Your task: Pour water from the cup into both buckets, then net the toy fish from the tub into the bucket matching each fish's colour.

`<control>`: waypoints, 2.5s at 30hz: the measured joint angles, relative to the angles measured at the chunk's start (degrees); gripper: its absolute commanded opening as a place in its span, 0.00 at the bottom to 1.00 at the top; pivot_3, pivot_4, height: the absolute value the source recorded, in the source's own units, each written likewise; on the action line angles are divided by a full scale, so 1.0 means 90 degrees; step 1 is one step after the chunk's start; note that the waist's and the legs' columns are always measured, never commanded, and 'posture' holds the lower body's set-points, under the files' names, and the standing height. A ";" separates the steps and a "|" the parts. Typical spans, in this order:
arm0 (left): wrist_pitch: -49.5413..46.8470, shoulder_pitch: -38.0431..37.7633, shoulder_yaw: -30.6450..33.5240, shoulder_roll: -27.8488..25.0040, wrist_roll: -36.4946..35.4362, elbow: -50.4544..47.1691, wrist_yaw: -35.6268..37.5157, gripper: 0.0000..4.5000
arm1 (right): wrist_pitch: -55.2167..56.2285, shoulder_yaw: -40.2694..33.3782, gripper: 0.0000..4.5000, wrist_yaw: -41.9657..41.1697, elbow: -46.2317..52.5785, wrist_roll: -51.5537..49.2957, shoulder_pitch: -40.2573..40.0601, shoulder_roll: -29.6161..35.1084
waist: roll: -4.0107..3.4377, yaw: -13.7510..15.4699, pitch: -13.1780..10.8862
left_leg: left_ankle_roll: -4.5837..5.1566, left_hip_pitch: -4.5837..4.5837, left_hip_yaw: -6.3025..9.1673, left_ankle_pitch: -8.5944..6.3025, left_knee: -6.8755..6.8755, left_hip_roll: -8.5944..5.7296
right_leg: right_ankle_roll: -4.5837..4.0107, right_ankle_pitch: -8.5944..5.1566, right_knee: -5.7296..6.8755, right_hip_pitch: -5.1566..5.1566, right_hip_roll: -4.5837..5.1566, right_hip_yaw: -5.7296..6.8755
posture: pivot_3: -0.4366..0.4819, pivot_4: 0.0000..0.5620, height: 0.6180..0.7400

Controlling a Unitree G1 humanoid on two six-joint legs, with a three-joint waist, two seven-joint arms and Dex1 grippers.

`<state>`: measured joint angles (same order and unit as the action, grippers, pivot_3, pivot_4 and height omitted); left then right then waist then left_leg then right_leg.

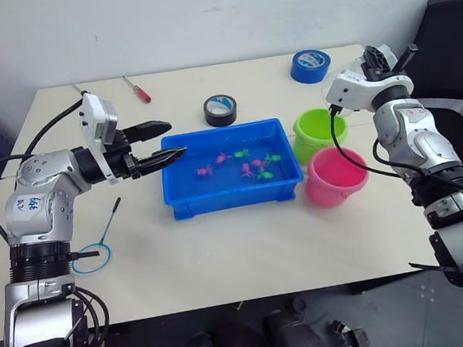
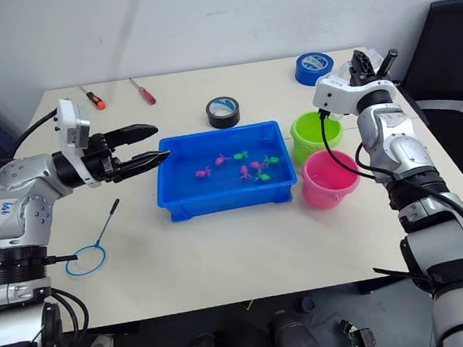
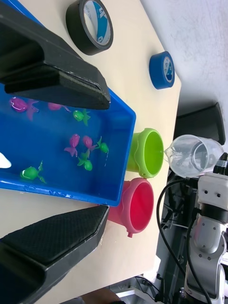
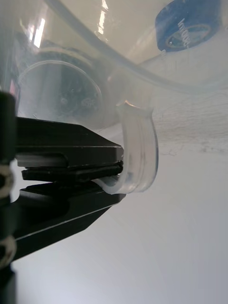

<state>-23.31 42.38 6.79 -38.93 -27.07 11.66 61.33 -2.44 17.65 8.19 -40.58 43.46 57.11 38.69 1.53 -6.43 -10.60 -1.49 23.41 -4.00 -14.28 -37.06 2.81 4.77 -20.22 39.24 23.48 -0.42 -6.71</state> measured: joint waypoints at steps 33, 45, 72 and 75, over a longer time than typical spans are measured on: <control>-0.0276 0.0195 0.0126 0.0089 -0.0223 0.0038 0.0200 0.78 | -0.3472 -0.4507 0.00 -0.1485 0.1854 -0.4917 -0.1329 -0.0806 | 0.0000 0.0043 0.0000 | 0.0004 -0.0001 0.0002 -0.0001 0.0002 0.0001 | 0.0000 0.0000 0.0001 -0.0005 0.0000 -0.0001 | 0.48 0.27 0.95; -0.0874 0.0170 -0.0194 0.0132 -0.0463 -0.0505 0.0785 0.78 | -0.4244 -0.5779 0.00 -0.0496 0.2730 -0.6144 -0.2517 -0.1914 | 0.0000 0.0015 0.0000 | 0.0000 -0.0007 0.0004 0.0003 0.0008 0.0001 | 0.0001 -0.0001 0.0006 -0.0006 -0.0004 -0.0007 | 0.48 0.27 0.95; -0.0625 0.0096 -0.0379 0.0227 -0.0354 -0.0454 0.0746 0.78 | -0.5627 -0.5495 0.99 -0.0423 0.5222 -0.6652 -0.4926 -0.1782 | 0.0001 0.0063 0.0000 | 0.0001 -0.0009 0.0010 0.0002 0.0027 0.0000 | 0.0006 -0.0004 -0.0017 -0.0014 -0.0009 -0.0053 | 0.48 0.27 0.95; -0.0623 -0.0034 -0.0294 0.0210 -0.0355 -0.0453 0.0624 0.78 | -0.6364 -0.5505 0.99 -0.1134 0.6172 -0.7119 -0.5517 -0.1218 | 0.0001 0.0080 0.0000 | 0.0001 -0.0011 0.0003 0.0002 0.0036 -0.0001 | 0.0008 -0.0005 -0.0026 -0.0015 -0.0008 -0.0060 | 0.48 0.27 0.95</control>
<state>-28.92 42.08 4.14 -37.04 -30.26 7.58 66.95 -59.71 -31.89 -2.02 14.97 -20.61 7.46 27.73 1.54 -5.71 -10.59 -1.48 23.31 -3.97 -14.26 -36.74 2.80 4.84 -20.26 39.00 23.35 -0.50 -7.25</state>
